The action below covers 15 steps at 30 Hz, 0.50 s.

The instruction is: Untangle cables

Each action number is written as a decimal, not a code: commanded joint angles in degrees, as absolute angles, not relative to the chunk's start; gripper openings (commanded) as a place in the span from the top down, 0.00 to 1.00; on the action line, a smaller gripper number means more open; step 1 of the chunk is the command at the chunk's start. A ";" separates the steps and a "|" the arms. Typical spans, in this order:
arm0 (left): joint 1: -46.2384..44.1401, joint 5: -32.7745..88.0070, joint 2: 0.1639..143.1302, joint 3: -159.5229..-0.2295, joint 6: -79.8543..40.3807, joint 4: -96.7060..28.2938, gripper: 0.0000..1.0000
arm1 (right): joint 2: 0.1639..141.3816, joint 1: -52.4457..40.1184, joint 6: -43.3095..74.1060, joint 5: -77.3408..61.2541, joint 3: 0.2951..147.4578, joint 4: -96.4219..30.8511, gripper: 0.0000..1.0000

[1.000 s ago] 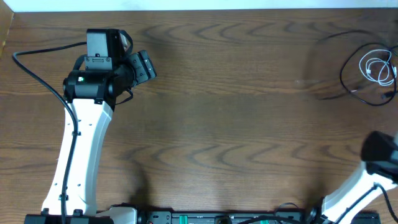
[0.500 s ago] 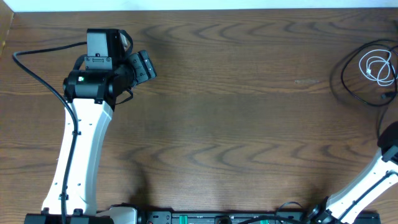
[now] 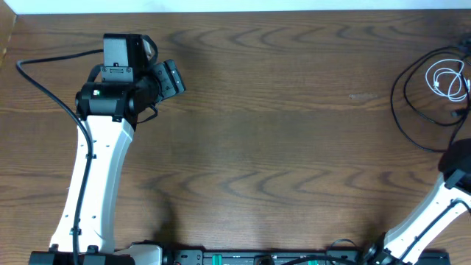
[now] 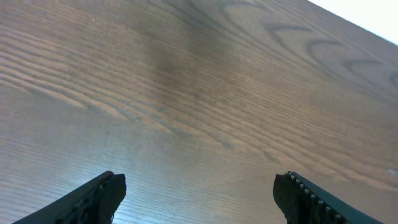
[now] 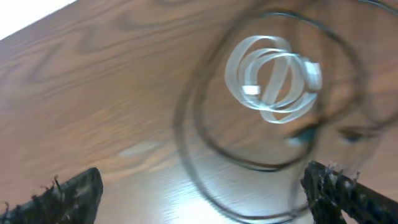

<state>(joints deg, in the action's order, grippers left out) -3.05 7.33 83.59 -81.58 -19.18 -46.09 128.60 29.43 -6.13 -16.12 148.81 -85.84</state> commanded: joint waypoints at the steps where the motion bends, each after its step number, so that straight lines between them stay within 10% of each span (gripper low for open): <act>1: -2.81 6.83 82.30 -82.67 -12.23 -46.22 0.18 | 122.76 22.96 -12.56 -21.80 149.47 -89.80 0.01; 15: -2.81 6.61 76.82 -82.74 -8.80 -46.46 0.17 | 111.92 7.22 -9.65 -16.64 149.47 -93.84 0.01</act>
